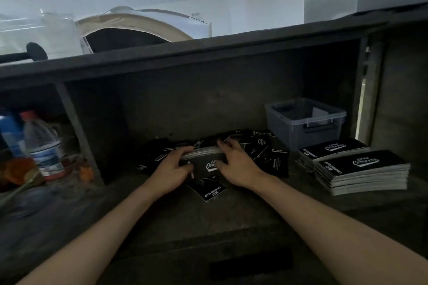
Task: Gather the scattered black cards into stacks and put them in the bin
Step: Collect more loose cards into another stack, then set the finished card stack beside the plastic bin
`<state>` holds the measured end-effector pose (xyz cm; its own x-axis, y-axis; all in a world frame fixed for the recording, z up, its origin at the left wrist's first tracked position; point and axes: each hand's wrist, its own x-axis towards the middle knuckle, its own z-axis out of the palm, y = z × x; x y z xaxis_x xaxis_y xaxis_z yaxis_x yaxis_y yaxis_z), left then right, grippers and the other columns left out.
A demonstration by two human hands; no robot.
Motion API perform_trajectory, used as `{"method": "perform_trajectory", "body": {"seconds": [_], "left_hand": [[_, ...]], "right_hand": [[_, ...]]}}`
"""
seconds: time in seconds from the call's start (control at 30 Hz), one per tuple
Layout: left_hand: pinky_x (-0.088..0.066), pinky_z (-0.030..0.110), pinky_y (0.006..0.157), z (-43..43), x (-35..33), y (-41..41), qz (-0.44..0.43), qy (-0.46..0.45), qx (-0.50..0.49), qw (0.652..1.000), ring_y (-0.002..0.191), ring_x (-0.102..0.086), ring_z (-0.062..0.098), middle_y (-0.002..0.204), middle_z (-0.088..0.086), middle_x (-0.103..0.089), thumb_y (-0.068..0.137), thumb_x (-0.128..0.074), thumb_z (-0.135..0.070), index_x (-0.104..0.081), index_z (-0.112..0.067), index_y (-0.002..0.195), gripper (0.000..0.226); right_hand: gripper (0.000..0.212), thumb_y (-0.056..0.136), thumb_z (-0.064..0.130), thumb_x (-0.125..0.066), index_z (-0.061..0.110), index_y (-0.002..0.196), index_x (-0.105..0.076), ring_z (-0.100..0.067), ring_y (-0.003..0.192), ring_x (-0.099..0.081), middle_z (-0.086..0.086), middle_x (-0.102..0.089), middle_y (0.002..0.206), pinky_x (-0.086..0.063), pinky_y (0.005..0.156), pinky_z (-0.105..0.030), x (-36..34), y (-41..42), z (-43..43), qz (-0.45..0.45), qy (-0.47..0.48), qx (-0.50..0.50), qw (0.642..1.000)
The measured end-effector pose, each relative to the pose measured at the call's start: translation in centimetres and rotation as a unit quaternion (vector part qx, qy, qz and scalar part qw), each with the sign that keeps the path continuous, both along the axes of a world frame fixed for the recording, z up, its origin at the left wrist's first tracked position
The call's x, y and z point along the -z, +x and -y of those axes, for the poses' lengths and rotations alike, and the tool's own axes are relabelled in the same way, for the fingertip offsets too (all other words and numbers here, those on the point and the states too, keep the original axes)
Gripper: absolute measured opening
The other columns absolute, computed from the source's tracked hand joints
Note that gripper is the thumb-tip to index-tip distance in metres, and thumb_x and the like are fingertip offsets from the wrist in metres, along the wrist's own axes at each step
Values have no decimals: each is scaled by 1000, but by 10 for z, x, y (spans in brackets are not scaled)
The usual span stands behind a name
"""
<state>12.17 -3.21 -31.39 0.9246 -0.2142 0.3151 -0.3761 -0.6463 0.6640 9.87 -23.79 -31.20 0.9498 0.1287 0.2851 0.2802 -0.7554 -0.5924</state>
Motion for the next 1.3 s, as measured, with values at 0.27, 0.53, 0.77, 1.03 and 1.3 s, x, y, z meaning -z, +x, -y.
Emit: {"method": "perform_trajectory", "body": {"seconds": [0.27, 0.53, 0.77, 1.03, 1.3], "left_hand": [[-30, 27, 112, 28, 3, -39, 63, 55, -32, 996, 125, -47, 27, 136, 14, -41, 92, -55, 7, -42, -6, 142, 53], [-49, 33, 95, 81, -58, -58, 55, -69, -28, 996, 104, -61, 20, 121, 6, -61, 93, -59, -5, -59, -13, 132, 40], [-63, 32, 61, 203, -88, -71, -209, -252, 67, 943, 76, -62, 20, 86, 10, -64, 87, -62, -2, -69, -5, 94, 10], [-61, 33, 71, 280, -56, -45, -92, -60, 47, 993, 82, -70, 19, 90, 2, -74, 79, -78, -24, -71, -24, 76, 7], [-56, 32, 88, 241, -40, -32, -7, -54, 73, 996, 97, -68, 15, 104, -2, -73, 90, -71, -37, -72, -21, 109, 24]], "right_hand": [[63, 88, 14, -66, 14, 145, -40, -24, 131, -45, -12, -35, 145, -28, 112, -21, 3, -18, -1, 37, 108, 0, 993], [50, 74, 31, -77, 25, 123, -64, -13, 104, -58, -1, -55, 116, -40, 88, -17, -58, -55, 70, 135, 139, 25, 981], [22, 74, 38, -76, 24, 87, -66, -11, 81, -62, 4, -66, 88, -49, 63, -26, -103, -78, 190, -9, 145, 181, 973], [44, 75, 39, -76, 12, 108, -67, -21, 93, -65, -7, -69, 101, -55, 79, -33, -73, -81, 243, -55, 24, 263, 963], [46, 79, 27, -70, 19, 123, -60, -30, 113, -53, -10, -60, 118, -48, 90, -39, -75, -69, 210, 100, -139, 307, 936]]}}
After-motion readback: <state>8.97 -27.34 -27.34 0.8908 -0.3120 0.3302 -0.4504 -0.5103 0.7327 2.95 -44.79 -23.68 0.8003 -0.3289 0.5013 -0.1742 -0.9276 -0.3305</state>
